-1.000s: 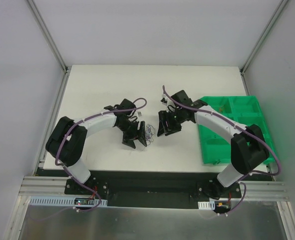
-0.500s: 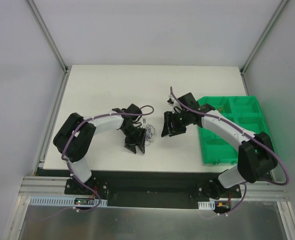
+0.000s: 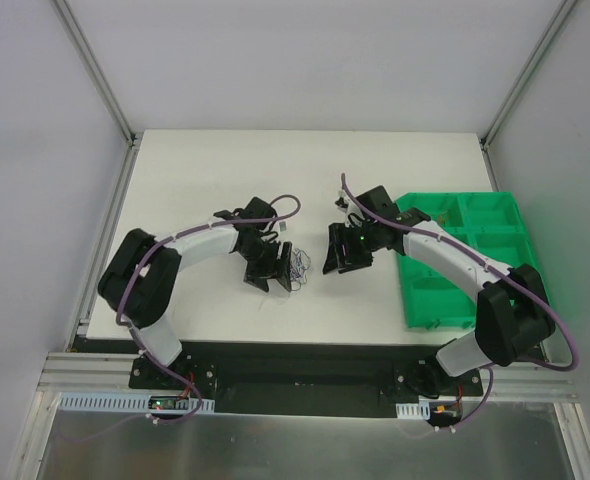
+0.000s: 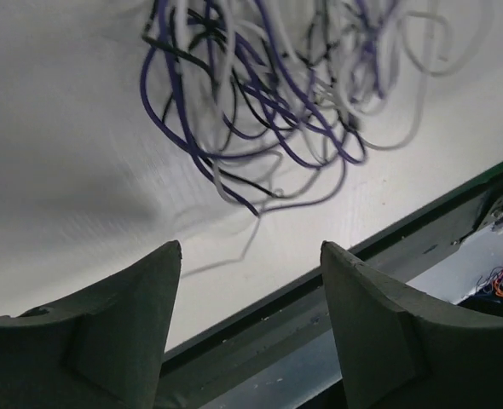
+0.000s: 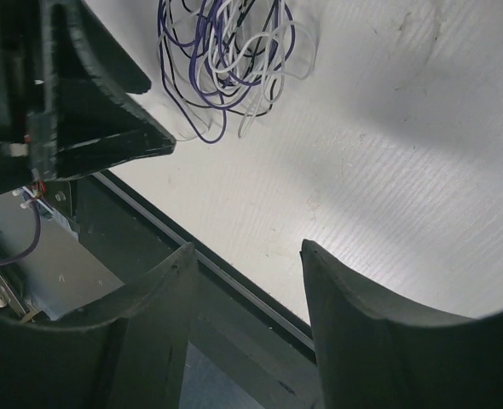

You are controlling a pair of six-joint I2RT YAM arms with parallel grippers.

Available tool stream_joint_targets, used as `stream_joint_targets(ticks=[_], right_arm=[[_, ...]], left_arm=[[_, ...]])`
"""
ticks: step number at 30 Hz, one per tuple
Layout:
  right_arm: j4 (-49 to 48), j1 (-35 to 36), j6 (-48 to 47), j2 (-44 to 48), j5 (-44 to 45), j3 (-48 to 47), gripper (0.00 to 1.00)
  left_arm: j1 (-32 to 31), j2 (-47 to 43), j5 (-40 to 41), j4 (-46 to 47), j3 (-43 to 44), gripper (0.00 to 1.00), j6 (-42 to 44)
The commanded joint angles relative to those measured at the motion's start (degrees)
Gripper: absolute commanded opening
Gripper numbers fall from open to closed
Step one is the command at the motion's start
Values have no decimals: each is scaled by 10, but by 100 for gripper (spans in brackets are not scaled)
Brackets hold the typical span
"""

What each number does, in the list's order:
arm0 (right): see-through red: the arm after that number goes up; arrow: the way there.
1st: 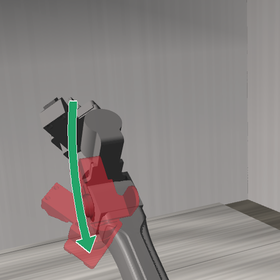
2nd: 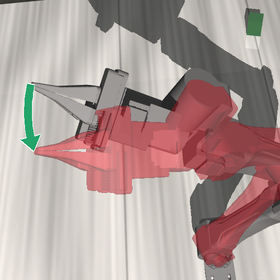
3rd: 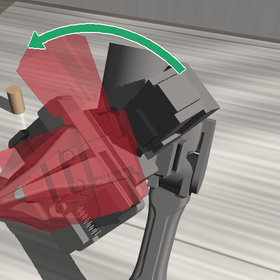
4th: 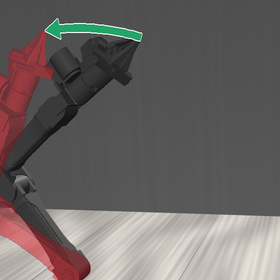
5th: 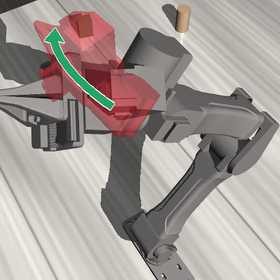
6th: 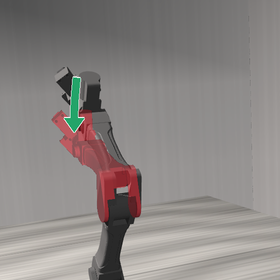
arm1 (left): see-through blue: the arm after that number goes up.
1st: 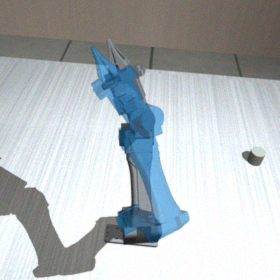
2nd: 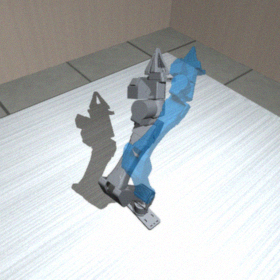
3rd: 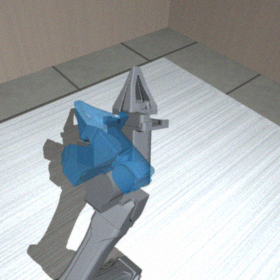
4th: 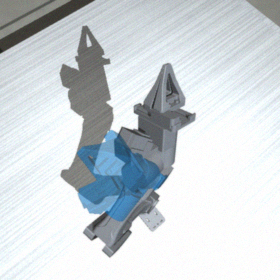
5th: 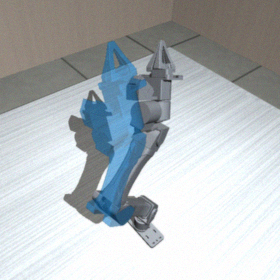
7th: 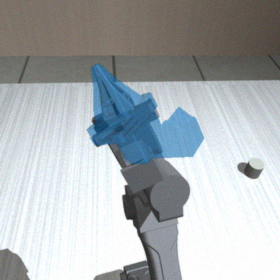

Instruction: Untangle the cables

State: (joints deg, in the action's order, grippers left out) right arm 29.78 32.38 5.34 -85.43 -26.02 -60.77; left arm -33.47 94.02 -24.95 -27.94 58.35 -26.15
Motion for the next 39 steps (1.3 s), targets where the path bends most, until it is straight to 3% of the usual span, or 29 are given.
stream_joint_targets(ticks=[1,6,9,11,14,19,22,26,31,39], right_arm=[[-2,-7,3,23,-10,3,54],[-5,-7,6,26,-10,7,54],[-12,-7,12,18,-20,6,54],[-17,-7,17,10,-27,6,54],[-19,-7,20,-1,-35,7,53],[-45,0,7,24,-61,23,55],[-86,3,1,69,-76,46,55],[-159,8,-9,158,-71,96,57],[-179,10,-24,212,-25,112,61],[-199,11,-73,220,-35,95,62]], left_arm=[[1,51,-66,-6,15,62,5],[-4,34,-81,-5,-14,56,-3],[-16,25,-90,3,-29,46,-13],[-23,27,-88,6,-28,32,-14],[-26,21,-84,5,-18,0,-18],[-30,-40,-106,10,31,0,-14],[-29,-80,-200,78,48,0,-34],[-27,-64,-312,106,99,0,-68],[-28,-64,-313,108,138,0,-88],[-27,-56,-331,109,195,0,-106]])
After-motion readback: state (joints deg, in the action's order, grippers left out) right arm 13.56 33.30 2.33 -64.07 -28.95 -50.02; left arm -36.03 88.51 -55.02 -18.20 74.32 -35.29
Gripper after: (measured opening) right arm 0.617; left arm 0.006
